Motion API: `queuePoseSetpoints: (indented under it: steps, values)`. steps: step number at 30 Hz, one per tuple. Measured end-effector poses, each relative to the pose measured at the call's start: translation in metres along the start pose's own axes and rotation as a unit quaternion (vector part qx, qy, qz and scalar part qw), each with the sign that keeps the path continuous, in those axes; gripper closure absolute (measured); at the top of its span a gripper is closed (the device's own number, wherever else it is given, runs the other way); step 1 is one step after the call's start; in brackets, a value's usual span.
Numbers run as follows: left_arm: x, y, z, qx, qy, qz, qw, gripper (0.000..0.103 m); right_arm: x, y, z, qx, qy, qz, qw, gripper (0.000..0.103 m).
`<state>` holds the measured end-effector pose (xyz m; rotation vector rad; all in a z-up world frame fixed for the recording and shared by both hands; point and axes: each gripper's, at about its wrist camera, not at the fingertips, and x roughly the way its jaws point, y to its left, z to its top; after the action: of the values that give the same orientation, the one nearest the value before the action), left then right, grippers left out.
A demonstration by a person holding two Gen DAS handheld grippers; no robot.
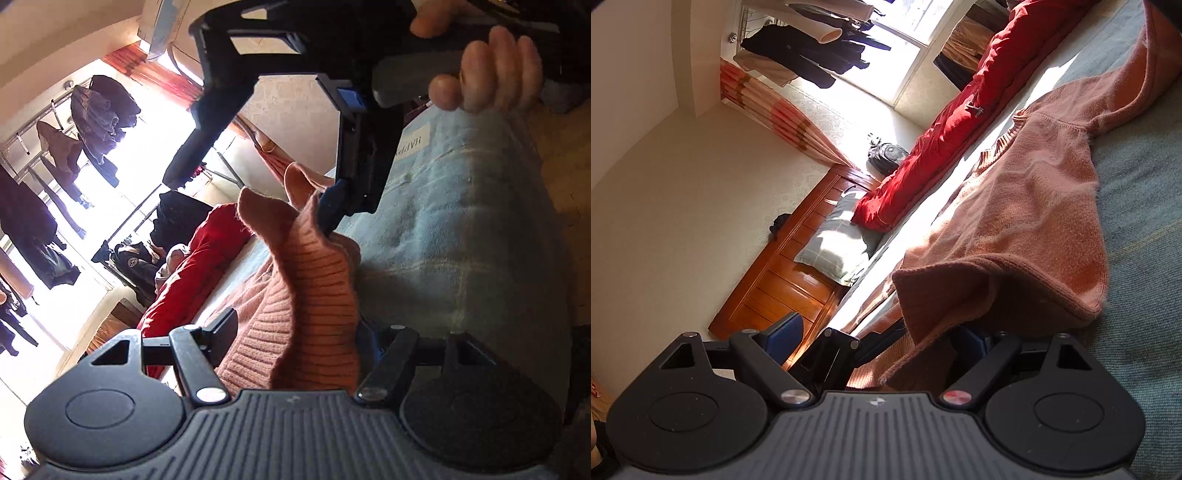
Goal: Fold clothes
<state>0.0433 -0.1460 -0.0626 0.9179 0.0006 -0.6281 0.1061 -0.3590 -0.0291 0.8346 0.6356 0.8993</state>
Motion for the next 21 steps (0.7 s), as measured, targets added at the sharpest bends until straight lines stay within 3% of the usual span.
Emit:
queuePoseSetpoints:
  steps: [2,4,6,7,10,11,14,16,21]
  values:
    - [-0.003,0.005,0.005,-0.015,-0.010,-0.002,0.9998,0.034,-0.002,0.005,-0.001,-0.011,0.007,-0.022,1.000,0.013]
    - [-0.008,0.014,0.007,-0.025,-0.026,-0.002,0.9993,0.034,-0.010,0.018,-0.005,-0.047,0.024,-0.078,0.996,0.013]
    - [-0.013,0.020,0.009,-0.030,-0.038,-0.003,0.9988,0.034,-0.022,0.037,-0.012,-0.111,0.035,-0.161,0.980,0.011]
    - [-0.013,0.025,0.010,-0.036,-0.042,-0.003,0.9984,0.034,-0.027,0.049,-0.016,-0.156,0.036,-0.210,0.964,0.010]
    - [-0.011,0.036,0.011,-0.063,-0.043,-0.008,0.9971,0.034,-0.035,0.078,-0.033,-0.288,0.041,-0.317,0.903,0.004]
    - [-0.010,0.040,0.011,-0.072,-0.042,-0.011,0.9964,0.034,-0.033,0.085,-0.040,-0.337,0.045,-0.347,0.874,0.000]
    - [-0.013,0.046,0.013,-0.086,-0.046,-0.017,0.9950,0.034,-0.010,0.089,-0.066,-0.484,0.074,-0.414,0.768,0.000]
    - [-0.015,0.049,0.014,-0.093,-0.050,-0.024,0.9941,0.034,0.011,0.079,-0.080,-0.547,0.101,-0.429,0.712,0.000]
    - [-0.017,0.057,0.011,-0.111,-0.041,-0.035,0.9924,0.034,0.058,0.060,-0.102,-0.662,0.109,-0.387,0.633,0.000]
